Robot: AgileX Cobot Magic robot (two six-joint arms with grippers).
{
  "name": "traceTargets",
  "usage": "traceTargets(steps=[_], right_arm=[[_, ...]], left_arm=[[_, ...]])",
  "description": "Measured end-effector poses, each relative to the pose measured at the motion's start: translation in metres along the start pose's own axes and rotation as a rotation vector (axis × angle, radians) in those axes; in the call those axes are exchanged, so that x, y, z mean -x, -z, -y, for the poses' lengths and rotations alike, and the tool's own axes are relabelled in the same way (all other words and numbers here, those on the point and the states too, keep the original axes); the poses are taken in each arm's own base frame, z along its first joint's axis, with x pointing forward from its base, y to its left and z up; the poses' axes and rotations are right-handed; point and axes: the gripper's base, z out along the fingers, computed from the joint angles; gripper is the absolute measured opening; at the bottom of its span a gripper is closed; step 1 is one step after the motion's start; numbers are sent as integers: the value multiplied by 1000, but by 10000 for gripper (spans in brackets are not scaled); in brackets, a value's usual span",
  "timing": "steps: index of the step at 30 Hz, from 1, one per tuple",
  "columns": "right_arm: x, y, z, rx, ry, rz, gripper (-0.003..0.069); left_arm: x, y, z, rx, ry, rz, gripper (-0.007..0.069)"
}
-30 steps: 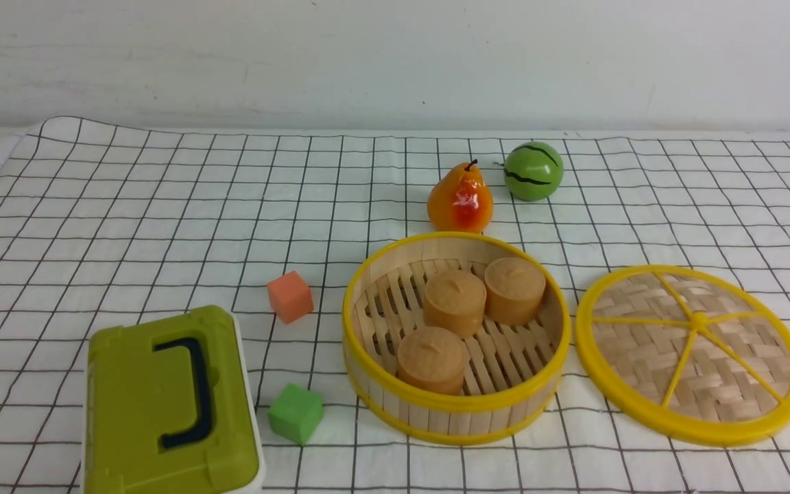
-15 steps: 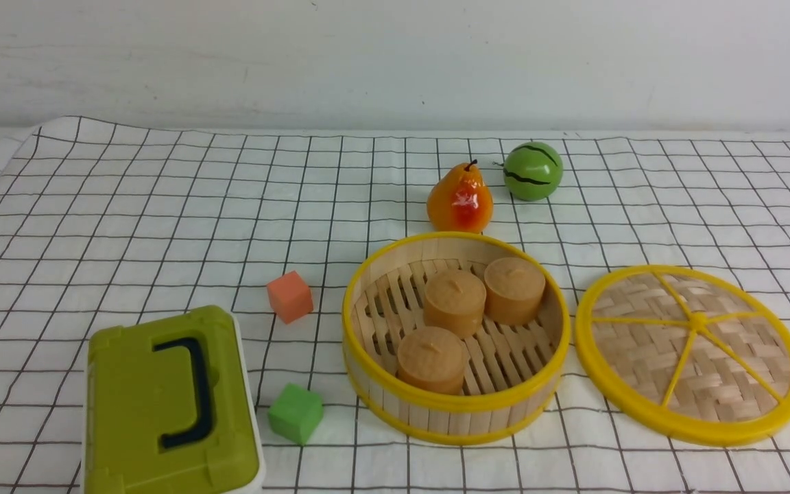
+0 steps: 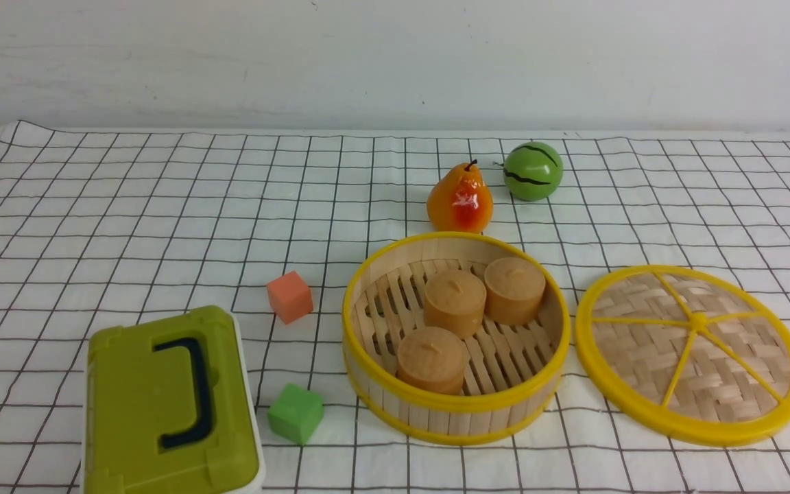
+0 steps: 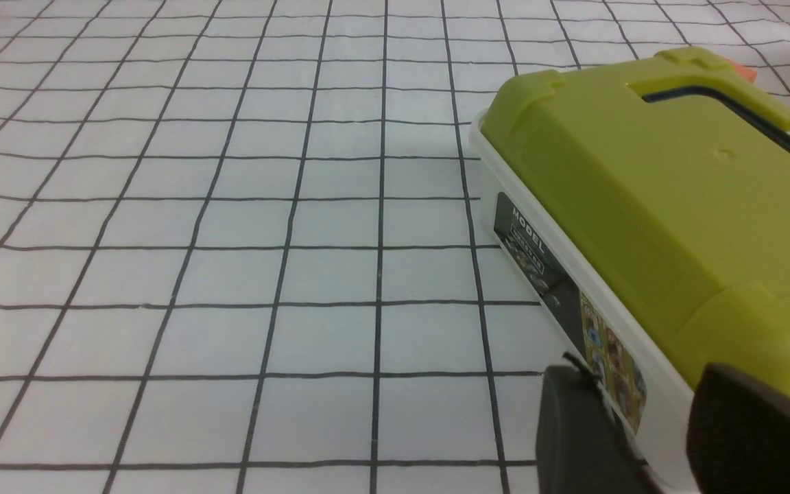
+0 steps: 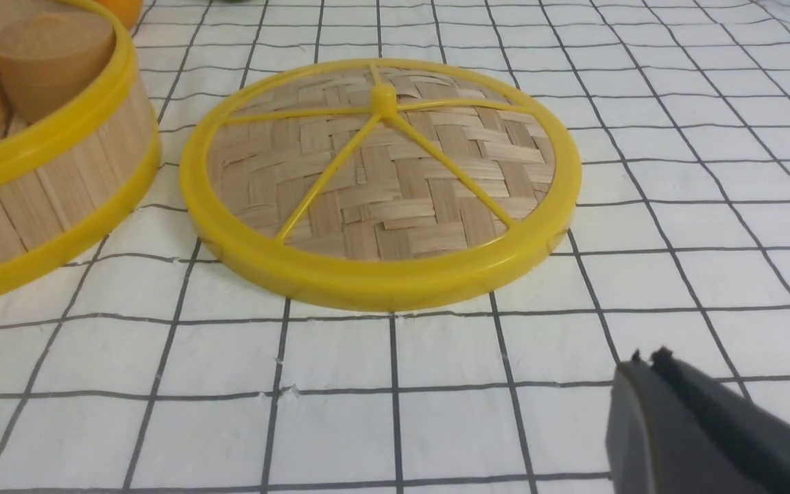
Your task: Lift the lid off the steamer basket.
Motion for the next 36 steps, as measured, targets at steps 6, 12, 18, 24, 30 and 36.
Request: traceTargets(steps=[6, 12, 18, 24, 30, 36], right_arm=[[0, 0, 0, 0, 0, 0, -13], [0, 0, 0, 0, -1, 0, -8], [0, 0, 0, 0, -1, 0, -4], [0, 0, 0, 0, -1, 0, 0], [0, 0, 0, 0, -1, 0, 6], [0, 0, 0, 0, -1, 0, 12]], left_arm=[[0, 0, 0, 0, 0, 0, 239], [0, 0, 0, 0, 0, 0, 239], [0, 0, 0, 0, 0, 0, 239], [0, 0, 0, 0, 0, 0, 239], [0, 0, 0, 0, 0, 0, 239], [0, 0, 0, 0, 0, 0, 239]])
